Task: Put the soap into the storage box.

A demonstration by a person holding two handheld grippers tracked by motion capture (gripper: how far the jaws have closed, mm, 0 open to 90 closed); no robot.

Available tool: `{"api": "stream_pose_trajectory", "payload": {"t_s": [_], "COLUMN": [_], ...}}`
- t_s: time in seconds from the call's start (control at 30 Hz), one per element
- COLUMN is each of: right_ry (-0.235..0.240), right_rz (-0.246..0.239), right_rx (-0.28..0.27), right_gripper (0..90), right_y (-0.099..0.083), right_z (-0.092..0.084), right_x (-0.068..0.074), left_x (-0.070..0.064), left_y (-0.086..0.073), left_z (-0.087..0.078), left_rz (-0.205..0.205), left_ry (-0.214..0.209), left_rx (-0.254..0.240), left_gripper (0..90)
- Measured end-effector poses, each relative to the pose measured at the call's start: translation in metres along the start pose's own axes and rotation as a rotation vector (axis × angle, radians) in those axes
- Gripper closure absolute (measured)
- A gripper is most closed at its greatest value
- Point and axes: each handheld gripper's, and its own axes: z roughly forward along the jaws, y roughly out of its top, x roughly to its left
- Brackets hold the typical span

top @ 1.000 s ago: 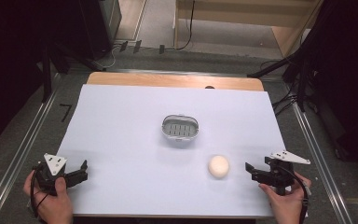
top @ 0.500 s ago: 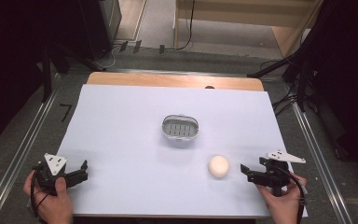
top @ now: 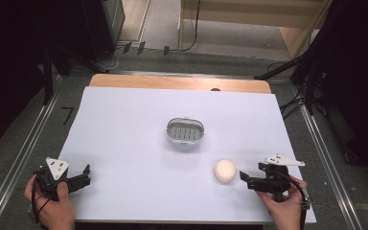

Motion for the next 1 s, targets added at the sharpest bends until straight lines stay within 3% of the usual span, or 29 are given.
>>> {"api": "stream_pose_trajectory", "payload": {"t_s": [0.5, 1.0], "right_ry": [0.049, 0.063], "right_rz": [-0.045, -0.085], "right_rx": [0.025, 0.055], "right_gripper": [15.3, 14.2], "right_y": [0.002, 0.001], "right_z": [0.011, 0.026], "right_x": [0.021, 0.037], "left_x": [0.0, -0.001], "left_y": [0.0, 0.0], "left_z": [0.0, 0.0], "left_rz": [0.003, 0.004], "left_ry": [-0.001, 0.0], "left_rx": [0.002, 0.002], "left_gripper": [0.1, 0.1]}}
